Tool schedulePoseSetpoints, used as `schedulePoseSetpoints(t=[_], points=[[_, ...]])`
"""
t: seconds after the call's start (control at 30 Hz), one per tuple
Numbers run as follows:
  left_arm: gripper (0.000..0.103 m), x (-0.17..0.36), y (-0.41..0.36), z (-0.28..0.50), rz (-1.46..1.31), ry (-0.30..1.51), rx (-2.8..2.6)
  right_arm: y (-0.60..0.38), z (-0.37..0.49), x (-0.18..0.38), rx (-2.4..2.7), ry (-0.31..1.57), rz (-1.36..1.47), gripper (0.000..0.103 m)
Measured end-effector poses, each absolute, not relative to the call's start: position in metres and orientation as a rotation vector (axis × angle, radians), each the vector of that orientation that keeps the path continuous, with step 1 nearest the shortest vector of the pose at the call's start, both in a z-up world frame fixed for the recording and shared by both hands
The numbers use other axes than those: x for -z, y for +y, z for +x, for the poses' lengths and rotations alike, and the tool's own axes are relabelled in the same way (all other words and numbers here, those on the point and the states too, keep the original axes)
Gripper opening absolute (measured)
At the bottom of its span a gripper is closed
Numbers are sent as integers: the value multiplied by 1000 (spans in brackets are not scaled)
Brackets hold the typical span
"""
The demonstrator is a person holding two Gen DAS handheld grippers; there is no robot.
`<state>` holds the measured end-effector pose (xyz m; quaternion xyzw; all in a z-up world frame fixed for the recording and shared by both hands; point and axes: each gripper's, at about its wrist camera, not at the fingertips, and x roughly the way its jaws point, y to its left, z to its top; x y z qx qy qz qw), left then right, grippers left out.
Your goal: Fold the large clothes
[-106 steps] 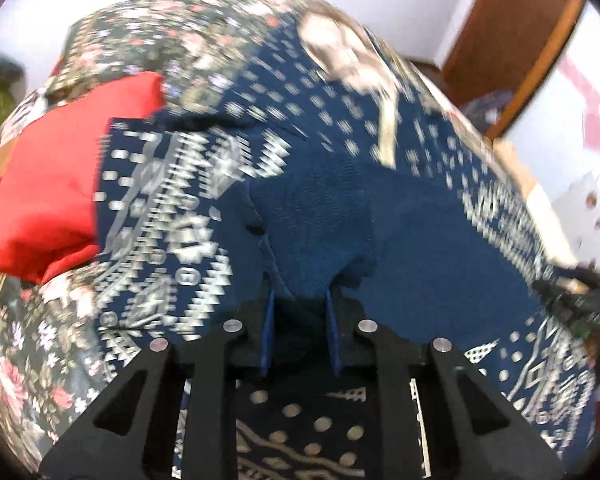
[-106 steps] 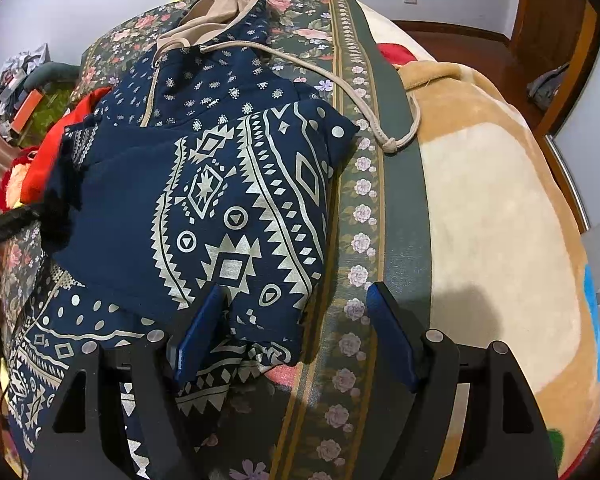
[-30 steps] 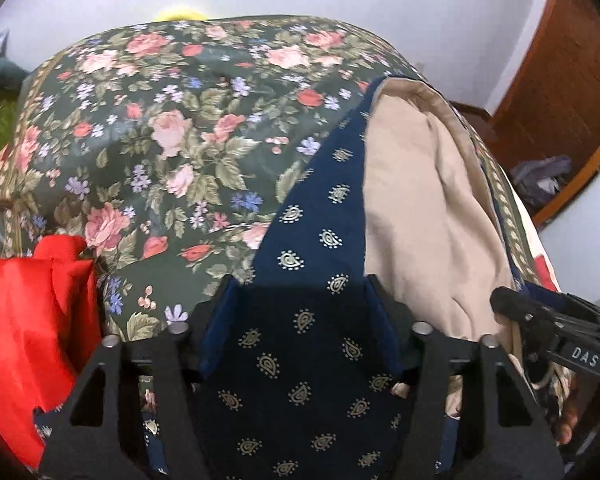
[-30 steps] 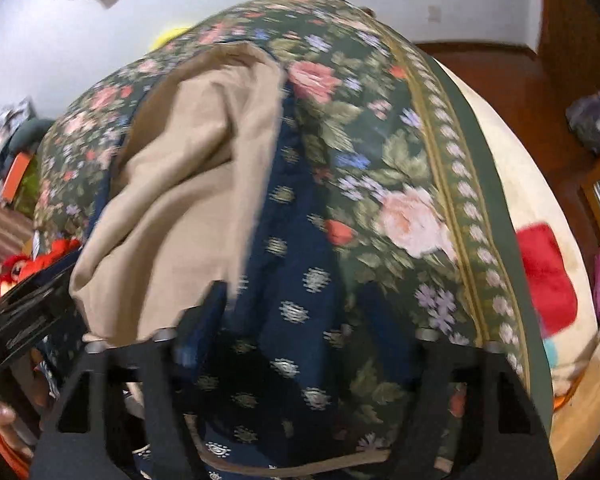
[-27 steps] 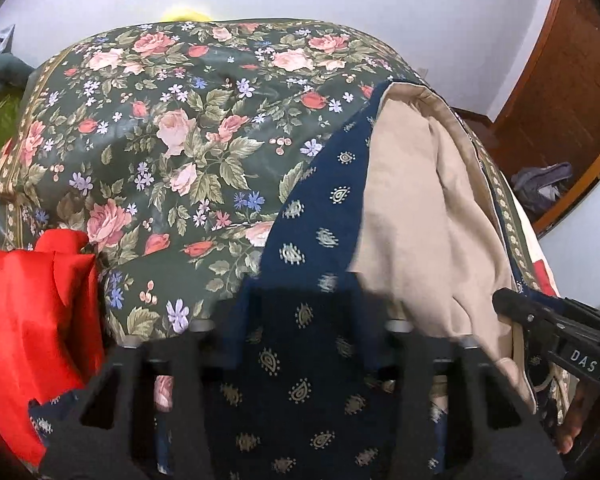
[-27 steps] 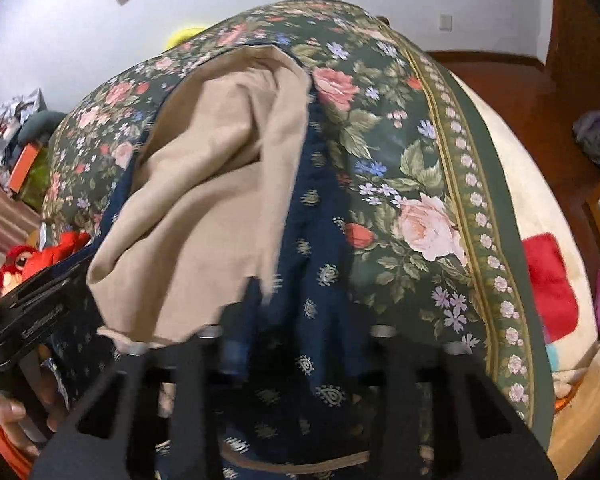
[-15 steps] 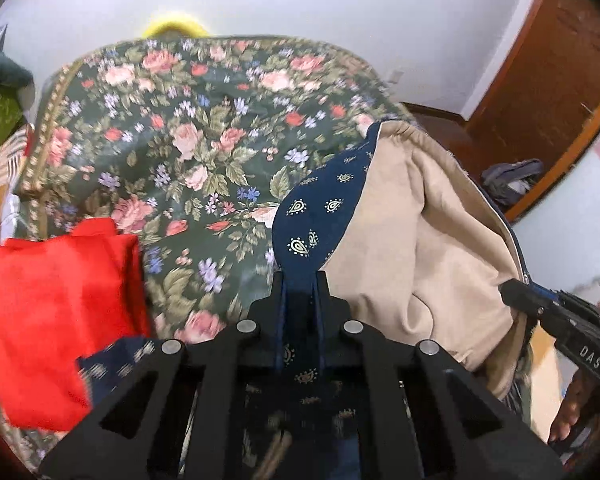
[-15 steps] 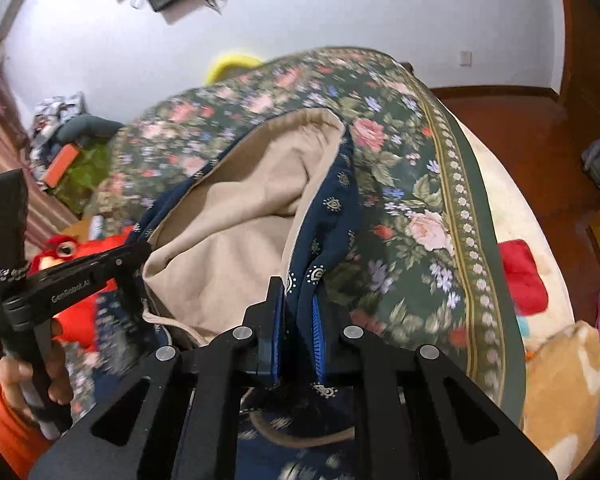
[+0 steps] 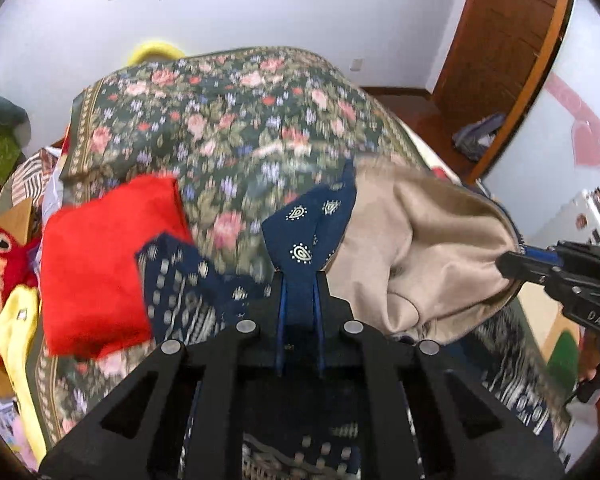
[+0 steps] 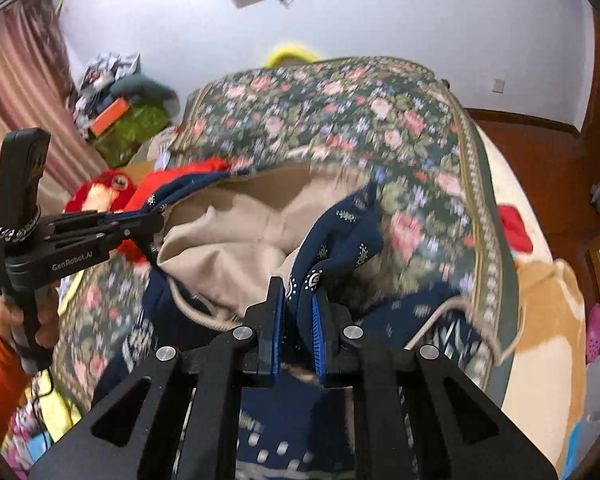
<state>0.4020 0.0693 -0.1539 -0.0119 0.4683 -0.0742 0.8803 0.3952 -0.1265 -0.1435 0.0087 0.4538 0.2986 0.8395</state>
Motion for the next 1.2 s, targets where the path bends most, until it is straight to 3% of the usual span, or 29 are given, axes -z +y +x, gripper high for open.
schedulePoseSetpoints(t=[0.2,0.4,0.57,0.73,0.87,0.93,1.2], points=[[11,190,78,370,-38,1057,154,-133,370,174,-624,1044,11,12],[12,227,80,353,23,1148,97,-145,362,199,-556,1109,7,21],[26,238,84,343,12,1190,98,-153,357,199,-518,1131,-17,48],[54,205,83,342,-5,1083,106,-164,360,180,-530,1082,35,53],[59,178,78,358,-12,1014,121,-167,373,161,-526,1019,73,64],[68,170,73,371,-5,993,117,-165,380,156,-525,999,81,64],[70,177,56,433,-21,994,147,-151,419,166,-539,1009,134,64]])
